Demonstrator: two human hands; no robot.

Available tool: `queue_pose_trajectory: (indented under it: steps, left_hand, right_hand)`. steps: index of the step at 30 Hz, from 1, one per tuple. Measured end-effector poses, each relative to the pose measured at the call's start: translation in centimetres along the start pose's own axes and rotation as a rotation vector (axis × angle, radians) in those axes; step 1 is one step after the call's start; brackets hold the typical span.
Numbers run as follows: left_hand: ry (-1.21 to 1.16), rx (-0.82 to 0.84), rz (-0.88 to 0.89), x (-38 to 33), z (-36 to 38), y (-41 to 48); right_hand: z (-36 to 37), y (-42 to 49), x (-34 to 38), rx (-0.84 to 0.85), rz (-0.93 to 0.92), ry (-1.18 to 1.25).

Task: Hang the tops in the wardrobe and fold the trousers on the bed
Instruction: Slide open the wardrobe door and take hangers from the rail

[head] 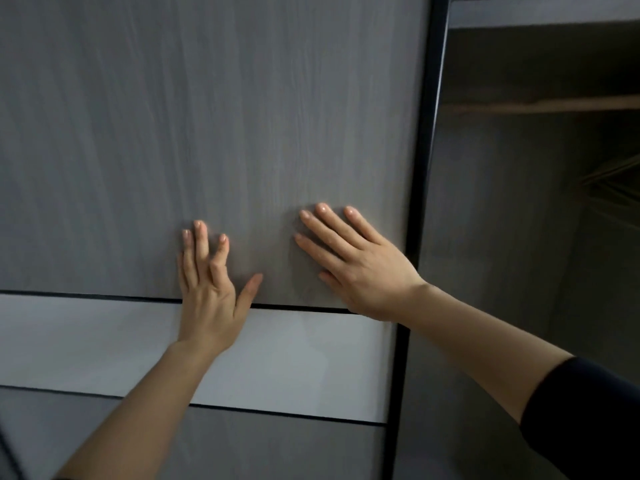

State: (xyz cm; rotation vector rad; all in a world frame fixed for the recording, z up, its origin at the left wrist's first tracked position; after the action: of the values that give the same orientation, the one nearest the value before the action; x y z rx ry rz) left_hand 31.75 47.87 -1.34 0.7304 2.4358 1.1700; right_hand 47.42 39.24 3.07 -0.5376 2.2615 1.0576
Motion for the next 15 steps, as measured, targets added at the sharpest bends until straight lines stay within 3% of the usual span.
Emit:
queue_pose_trajectory:
  steps: [6, 15]
  left_hand:
    - [0.027, 0.083, -0.131, 4.6, -0.7, -0.7]
    - [-0.074, 0.306, -0.524, 5.9, -1.8, -1.9]
  right_hand:
    - [-1.0, 0.7, -0.6, -0.025, 0.067, -0.011]
    - [-0.9, 3.7, 1.9, 0.105, -0.067, 0.141]
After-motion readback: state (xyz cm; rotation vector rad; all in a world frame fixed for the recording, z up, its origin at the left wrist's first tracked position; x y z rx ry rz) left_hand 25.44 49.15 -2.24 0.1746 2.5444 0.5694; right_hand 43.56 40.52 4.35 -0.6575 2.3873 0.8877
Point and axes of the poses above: each hand's wrist, its own y-axis towards the middle knuckle, its own z-axis out of the palm, x = y × z, the point moved 9 cm from there along y, towards the middle knuckle, and after that the axes turned 11 degrees about x, right-handed, at the moved point
